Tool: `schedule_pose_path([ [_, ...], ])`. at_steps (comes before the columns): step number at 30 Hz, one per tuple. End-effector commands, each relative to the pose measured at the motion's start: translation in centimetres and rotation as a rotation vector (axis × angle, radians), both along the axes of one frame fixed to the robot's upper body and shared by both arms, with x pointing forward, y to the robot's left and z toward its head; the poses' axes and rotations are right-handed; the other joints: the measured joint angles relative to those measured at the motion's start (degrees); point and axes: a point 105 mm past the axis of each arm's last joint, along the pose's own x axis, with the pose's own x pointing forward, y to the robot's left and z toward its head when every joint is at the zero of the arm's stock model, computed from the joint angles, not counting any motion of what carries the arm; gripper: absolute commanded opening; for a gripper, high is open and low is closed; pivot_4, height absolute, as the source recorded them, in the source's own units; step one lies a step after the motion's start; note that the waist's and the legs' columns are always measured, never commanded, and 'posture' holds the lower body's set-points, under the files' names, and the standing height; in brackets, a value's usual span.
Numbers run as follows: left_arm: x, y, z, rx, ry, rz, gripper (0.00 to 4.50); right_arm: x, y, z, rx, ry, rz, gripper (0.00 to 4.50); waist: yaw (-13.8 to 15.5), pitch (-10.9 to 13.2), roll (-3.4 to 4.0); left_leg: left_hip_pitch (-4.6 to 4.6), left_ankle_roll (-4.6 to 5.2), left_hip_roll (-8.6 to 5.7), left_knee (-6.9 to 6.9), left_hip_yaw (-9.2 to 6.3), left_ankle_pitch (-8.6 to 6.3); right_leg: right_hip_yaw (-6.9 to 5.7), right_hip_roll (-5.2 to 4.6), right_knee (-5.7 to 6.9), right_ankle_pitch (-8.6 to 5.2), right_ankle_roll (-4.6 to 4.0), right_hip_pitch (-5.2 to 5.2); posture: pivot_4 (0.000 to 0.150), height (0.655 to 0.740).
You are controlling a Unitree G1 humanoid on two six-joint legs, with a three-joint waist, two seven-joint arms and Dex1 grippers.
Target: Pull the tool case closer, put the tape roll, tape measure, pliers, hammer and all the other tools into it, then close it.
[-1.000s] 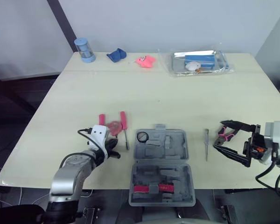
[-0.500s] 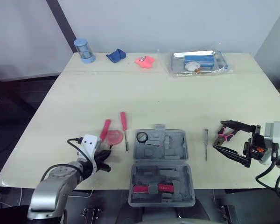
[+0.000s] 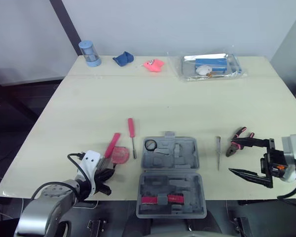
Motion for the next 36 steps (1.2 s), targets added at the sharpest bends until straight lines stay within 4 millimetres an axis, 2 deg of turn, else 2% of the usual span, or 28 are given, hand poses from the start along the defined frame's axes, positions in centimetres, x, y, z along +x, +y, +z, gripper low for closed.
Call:
schedule_pose_path([
  [1, -1.1, -0.4, -0.1, -0.005, 0.031, -0.028, 0.1, -0.7, 0.7, 0.6, -0.025, -0.022, 0.094, 4.5, 0.0, 0.0, 0.0, 0.0, 0.0, 0.0, 0.0, 0.0, 0.0, 0.0, 0.0, -0.01, 0.0, 0.0, 0.0, 0.15, 0.74],
  [11, -2.8, -1.5, -0.2, -0.007, 0.019, -0.044, 0.1, -0.4, 1.2, 0.5, -0.043, -0.029, 0.143, 4.5, 0.3, 0.0, -0.03, -0.03, 0.0, 0.0, 0.0, -0.01, 0.0, -0.01, -0.01, -0.06, 0.0, 0.0, 0.0, 0.15, 0.74],
  [23, -3.3, -1.7, 0.3, -0.051, 0.037, -0.075, 0.1, -0.3, 1.4, 0.5, -0.031, -0.04, 0.133, 4.5, 0.2, 0.0, -0.03, -0.03, 0.0, 0.0, 0.0, -0.01, 0.0, -0.02, 0.0, -0.07, 0.0, 0.0, 0.01, 0.15, 0.74],
  [27, -3.5, -2.2, 1.1, -0.086, 0.03, -0.141, 1.1, -0.2, 1.5, 0.6, -0.028, -0.042, 0.128, 4.5, 0.2, 0.0, -0.04, -0.03, 0.0, 0.0, 0.0, -0.01, 0.0, -0.02, 0.0, -0.06, 0.0, 0.0, 0.01, 0.15, 0.74],
  [32, -3.6, -1.7, 2.4, -0.096, 0.002, -0.18, 3.23, -0.2, 1.6, 0.6, -0.026, -0.045, 0.127, 4.5, 0.2, 0.0, -0.05, -0.03, 0.0, 0.0, 0.0, -0.01, 0.0, -0.03, 0.0, -0.07, 0.0, 0.0, 0.01, 0.15, 0.74],
  [35, -4.2, -1.8, 3.9, -0.135, -0.039, -0.248, 4.45, -0.1, 1.6, 0.6, -0.025, -0.044, 0.127, 4.5, 0.2, 0.0, -0.08, -0.03, 0.0, 0.01, 0.0, -0.01, 0.0, -0.03, 0.0, -0.07, 0.0, 0.0, 0.0, 0.15, 0.74],
  [36, -4.2, -1.7, 4.4, -0.14, -0.066, -0.267, 4.48, -0.1, 1.6, 0.6, -0.025, -0.044, 0.126, 4.5, 0.2, 0.1, -0.08, -0.03, 0.0, 0.02, 0.0, -0.01, 0.0, -0.03, 0.0, -0.08, 0.0, 0.0, 0.01, 0.15, 0.74],
])
